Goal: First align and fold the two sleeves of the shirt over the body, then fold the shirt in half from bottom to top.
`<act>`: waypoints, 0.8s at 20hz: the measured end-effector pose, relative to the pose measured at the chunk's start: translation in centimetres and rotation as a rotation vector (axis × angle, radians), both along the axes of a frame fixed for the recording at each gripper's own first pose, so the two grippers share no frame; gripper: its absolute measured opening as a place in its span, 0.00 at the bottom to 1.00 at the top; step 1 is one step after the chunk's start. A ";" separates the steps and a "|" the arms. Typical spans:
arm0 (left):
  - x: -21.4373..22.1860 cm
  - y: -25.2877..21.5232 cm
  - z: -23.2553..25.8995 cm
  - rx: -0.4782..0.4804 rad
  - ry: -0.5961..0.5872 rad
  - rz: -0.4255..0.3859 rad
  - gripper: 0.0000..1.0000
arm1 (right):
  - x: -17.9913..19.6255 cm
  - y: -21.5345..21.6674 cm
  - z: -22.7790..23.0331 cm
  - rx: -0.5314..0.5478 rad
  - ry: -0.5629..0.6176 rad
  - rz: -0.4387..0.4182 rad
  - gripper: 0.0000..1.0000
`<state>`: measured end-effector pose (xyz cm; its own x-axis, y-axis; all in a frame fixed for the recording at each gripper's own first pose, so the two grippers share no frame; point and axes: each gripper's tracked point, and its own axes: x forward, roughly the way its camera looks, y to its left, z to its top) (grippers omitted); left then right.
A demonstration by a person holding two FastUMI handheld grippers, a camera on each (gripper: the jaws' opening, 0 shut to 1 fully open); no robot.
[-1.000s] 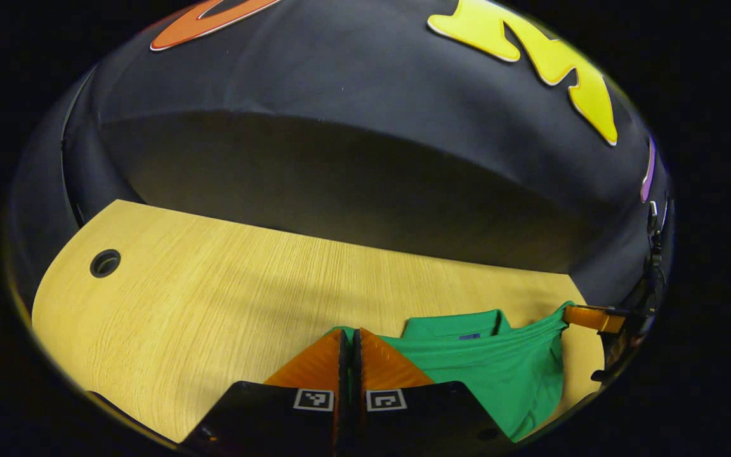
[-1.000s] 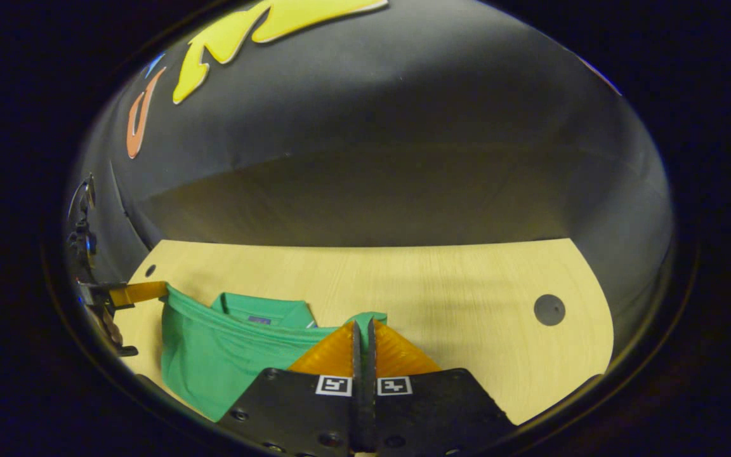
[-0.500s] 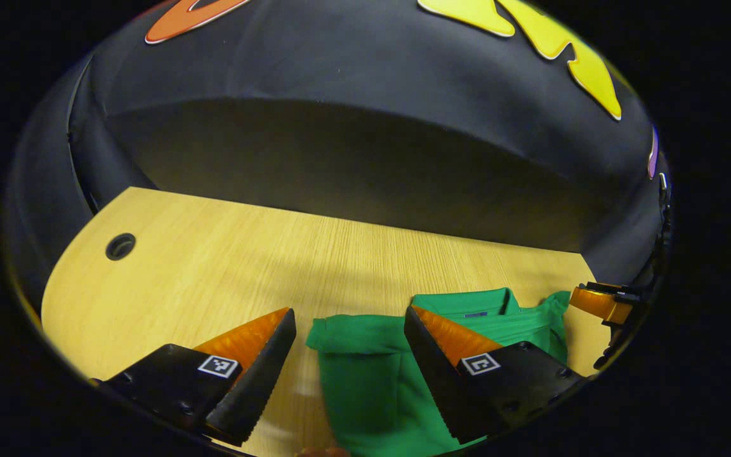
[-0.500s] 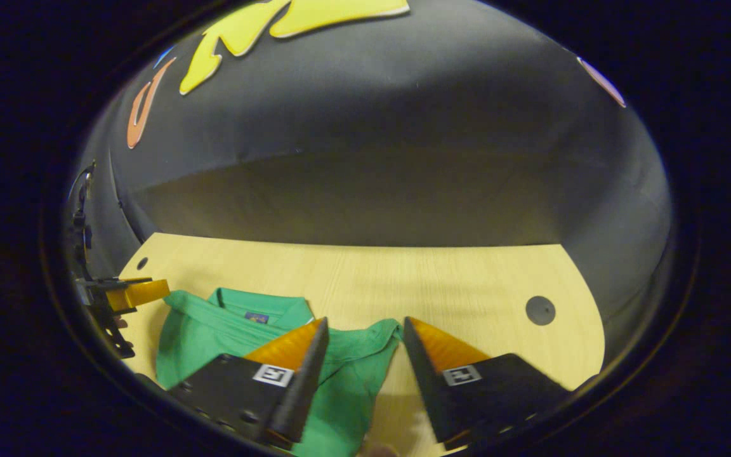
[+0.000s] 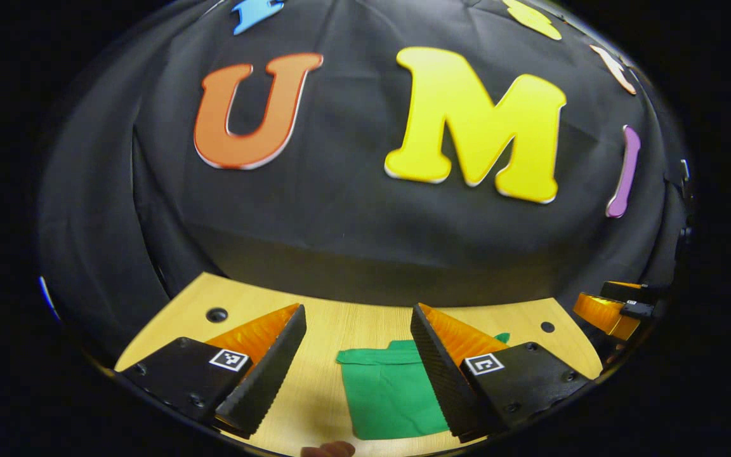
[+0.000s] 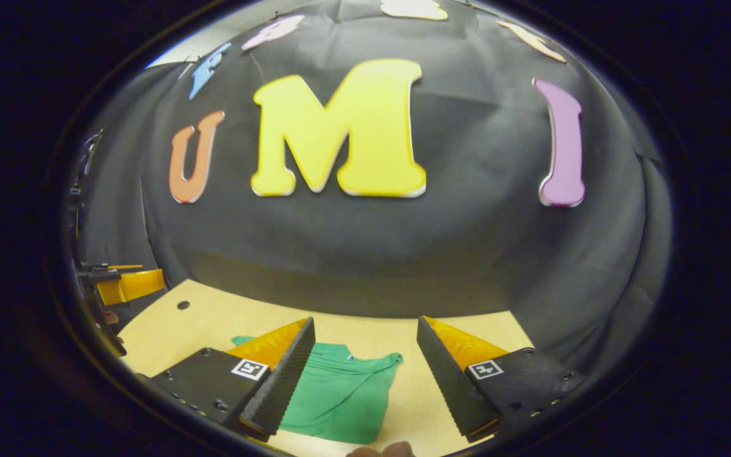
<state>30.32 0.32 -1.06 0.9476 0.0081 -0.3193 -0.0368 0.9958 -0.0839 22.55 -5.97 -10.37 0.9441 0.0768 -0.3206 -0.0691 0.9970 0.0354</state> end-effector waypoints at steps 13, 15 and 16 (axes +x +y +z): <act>-19.4 -5.6 12.6 0.002 -0.216 -0.042 1.00 | -23.6 0.5 13.1 -0.009 -0.223 -0.067 0.94; -21.3 -6.4 13.1 0.021 -0.235 -0.043 1.00 | -25.4 0.3 13.5 -0.004 -0.237 -0.068 0.97; -21.8 -6.9 13.4 0.032 -0.245 -0.047 1.00 | -26.0 0.4 13.6 0.009 -0.236 -0.065 0.97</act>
<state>8.53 -6.54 12.36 0.9963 -0.0310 -0.0798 0.0268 0.9982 -0.0532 -3.46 -5.61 3.20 0.9958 0.0151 -0.0898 -0.0120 0.9993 0.0348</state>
